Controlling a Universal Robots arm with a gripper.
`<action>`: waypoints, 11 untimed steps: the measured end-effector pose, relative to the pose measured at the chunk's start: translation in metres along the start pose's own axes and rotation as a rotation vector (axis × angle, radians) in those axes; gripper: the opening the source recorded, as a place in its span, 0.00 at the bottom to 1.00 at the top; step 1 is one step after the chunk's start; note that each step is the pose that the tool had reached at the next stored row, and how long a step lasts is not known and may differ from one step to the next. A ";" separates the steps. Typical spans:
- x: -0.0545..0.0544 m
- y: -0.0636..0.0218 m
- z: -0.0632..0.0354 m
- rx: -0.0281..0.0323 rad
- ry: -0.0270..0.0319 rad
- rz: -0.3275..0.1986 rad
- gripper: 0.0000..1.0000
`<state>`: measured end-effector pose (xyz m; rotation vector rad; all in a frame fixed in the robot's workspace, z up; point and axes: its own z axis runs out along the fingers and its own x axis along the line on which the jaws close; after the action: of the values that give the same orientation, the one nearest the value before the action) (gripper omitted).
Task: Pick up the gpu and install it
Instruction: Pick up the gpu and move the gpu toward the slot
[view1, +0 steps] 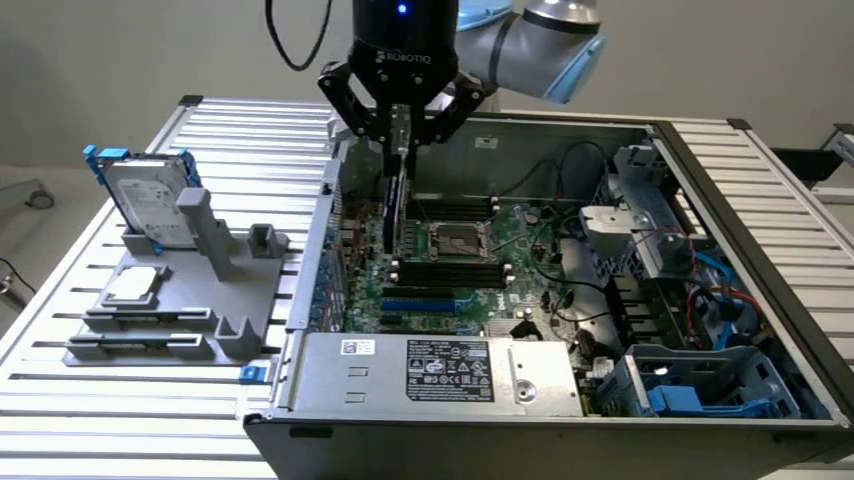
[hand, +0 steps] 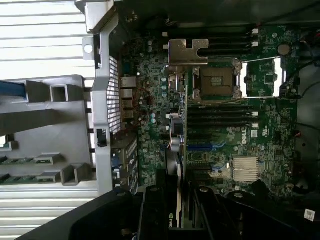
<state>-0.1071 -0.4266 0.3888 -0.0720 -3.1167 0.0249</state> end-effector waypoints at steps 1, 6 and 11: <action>-0.004 0.0003 0.0017 0.0001 0.0000 0.001 0.27; -0.027 0.0019 0.0102 -0.0001 0.0001 0.003 0.27; -0.050 0.0036 0.0187 -0.0001 0.0001 0.004 0.27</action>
<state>-0.0574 -0.4257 0.3689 -0.0784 -3.1165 0.0247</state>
